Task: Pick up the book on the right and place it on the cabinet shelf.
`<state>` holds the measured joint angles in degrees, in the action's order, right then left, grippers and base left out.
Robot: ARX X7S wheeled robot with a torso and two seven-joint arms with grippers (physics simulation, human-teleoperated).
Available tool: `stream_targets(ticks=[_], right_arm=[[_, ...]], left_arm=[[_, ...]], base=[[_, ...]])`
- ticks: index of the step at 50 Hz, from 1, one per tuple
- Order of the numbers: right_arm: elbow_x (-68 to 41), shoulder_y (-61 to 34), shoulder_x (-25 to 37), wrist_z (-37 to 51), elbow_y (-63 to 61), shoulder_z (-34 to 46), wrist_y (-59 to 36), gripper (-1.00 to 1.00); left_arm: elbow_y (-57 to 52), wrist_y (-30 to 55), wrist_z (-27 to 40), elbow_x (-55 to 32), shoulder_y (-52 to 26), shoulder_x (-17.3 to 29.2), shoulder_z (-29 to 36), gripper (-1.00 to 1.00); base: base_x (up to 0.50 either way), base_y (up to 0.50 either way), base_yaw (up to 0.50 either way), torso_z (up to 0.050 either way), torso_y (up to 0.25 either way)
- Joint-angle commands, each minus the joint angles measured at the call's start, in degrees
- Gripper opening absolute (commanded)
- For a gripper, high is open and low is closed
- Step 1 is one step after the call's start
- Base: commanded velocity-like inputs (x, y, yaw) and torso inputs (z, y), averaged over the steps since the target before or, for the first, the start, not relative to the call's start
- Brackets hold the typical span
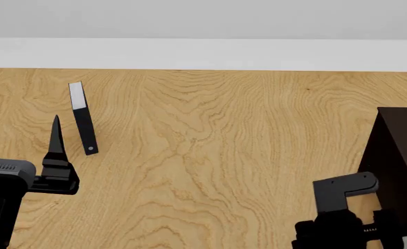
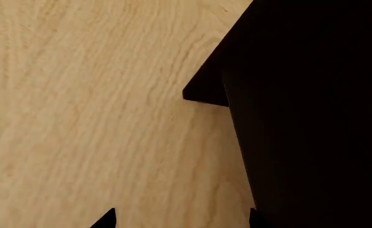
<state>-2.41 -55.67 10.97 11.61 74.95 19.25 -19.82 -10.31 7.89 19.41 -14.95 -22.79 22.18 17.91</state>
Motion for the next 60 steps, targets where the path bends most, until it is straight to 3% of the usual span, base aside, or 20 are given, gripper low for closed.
stream_targets(ticks=[1,22,31,35,37,49,60], right_arm=[[0.69,2.40,-0.13,-2.95,0.03,-3.12,3.79,1.00],[0.83,3.51,-0.77,-5.47,0.03,-6.13,4.78,1.00],[0.28,2.38,-2.55,-10.57,-0.63,-7.18,13.58,1.00],[-1.46,11.73,-0.71,-11.00,-31.41,-7.82,-2.24,1.00],[-1.18,13.06,-0.40,-10.48,-38.12,-7.45,-4.83,1.00],[-4.00,21.84,0.76,-7.83,-65.38,-10.42,-13.45,1.00],[-5.02,26.31,1.13,-6.53,-78.65,-10.84,-16.24,1.00]], left_arm=[[-0.04,-0.04,0.11,-0.09,0.00,0.08,0.08,1.00],[0.20,-0.17,0.12,-0.53,-0.16,0.21,0.11,1.00],[-0.30,-0.44,0.61,-0.58,0.02,0.30,-0.21,1.00],[-0.68,-0.29,0.68,-0.73,0.07,0.42,-0.26,1.00],[-0.73,-0.36,0.69,-0.77,0.12,0.44,-0.27,1.00],[-1.86,-1.30,1.07,-1.47,0.55,0.53,-1.04,1.00],[-4.27,-1.70,1.72,-1.93,1.18,0.73,-1.57,1.00]], base=[[0.00,0.00,0.00,0.000,0.000],[0.00,0.00,0.00,0.000,0.000],[0.00,0.00,0.00,0.000,0.000],[0.00,0.00,0.00,0.000,0.000],[0.00,0.00,0.00,0.000,0.000],[0.00,0.00,0.00,0.000,0.000],[0.00,0.00,0.00,0.000,0.000]])
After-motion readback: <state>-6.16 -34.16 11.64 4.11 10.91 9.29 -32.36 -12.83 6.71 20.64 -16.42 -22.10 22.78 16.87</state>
